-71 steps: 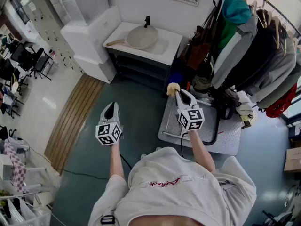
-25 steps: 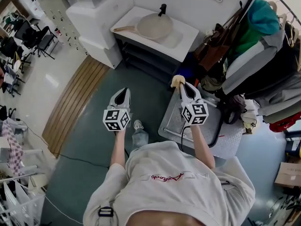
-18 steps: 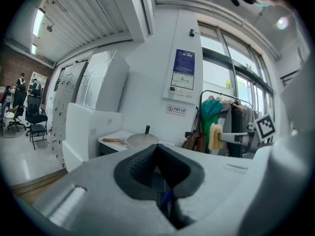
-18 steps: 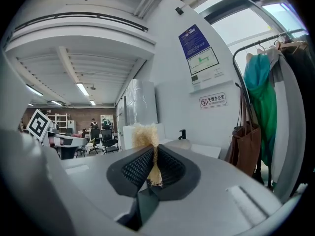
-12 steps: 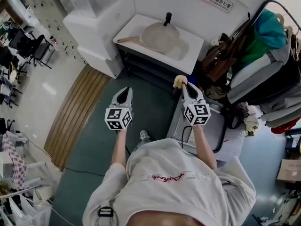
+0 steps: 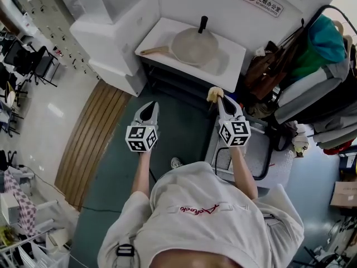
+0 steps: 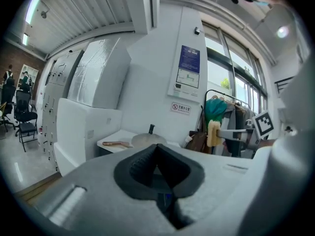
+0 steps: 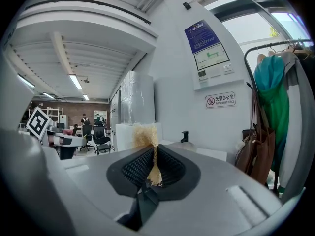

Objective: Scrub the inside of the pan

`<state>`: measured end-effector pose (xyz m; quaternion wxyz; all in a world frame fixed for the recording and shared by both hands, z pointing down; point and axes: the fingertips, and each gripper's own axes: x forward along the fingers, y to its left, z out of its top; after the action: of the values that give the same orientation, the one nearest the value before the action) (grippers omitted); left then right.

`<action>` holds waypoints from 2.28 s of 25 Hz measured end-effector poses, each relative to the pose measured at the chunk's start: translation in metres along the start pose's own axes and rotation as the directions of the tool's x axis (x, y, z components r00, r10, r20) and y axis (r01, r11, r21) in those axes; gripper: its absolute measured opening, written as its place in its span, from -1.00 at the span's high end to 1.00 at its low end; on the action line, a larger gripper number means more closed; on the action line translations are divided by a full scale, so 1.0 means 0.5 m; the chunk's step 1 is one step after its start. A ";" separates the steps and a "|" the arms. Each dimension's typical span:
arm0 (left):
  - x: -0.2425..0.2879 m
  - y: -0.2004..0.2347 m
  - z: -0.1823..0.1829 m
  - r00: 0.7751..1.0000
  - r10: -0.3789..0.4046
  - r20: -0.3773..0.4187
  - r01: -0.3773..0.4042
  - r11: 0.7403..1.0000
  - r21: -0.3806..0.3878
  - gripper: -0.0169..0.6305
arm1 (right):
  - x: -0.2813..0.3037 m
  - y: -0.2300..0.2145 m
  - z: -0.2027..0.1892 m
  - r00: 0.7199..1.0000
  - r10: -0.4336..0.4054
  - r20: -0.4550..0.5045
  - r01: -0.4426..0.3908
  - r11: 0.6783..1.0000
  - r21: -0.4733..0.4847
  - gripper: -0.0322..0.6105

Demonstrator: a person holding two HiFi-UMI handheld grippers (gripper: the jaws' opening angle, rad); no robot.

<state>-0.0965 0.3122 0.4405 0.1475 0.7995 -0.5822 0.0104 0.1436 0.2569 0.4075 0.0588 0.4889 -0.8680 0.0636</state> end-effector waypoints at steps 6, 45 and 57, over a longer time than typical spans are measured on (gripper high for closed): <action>0.028 0.036 0.000 1.000 -0.020 -0.007 0.020 1.000 -0.006 0.95 | 0.032 -0.004 -0.005 1.000 -0.025 0.000 0.025 1.000 -0.001 0.81; 0.298 0.168 0.056 0.999 -0.026 -0.021 0.026 1.000 -0.008 0.95 | 0.314 -0.101 0.017 1.000 -0.006 0.014 0.006 1.000 0.018 0.81; 0.535 0.223 0.130 0.999 -0.013 -0.039 0.012 1.000 -0.021 0.95 | 0.534 -0.220 0.078 0.999 0.044 -0.017 -0.044 0.999 0.002 0.81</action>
<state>-0.1244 0.0169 0.4537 0.1674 0.8011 -0.5744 0.0190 0.0984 -0.0309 0.4188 0.0644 0.4691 -0.8780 0.0699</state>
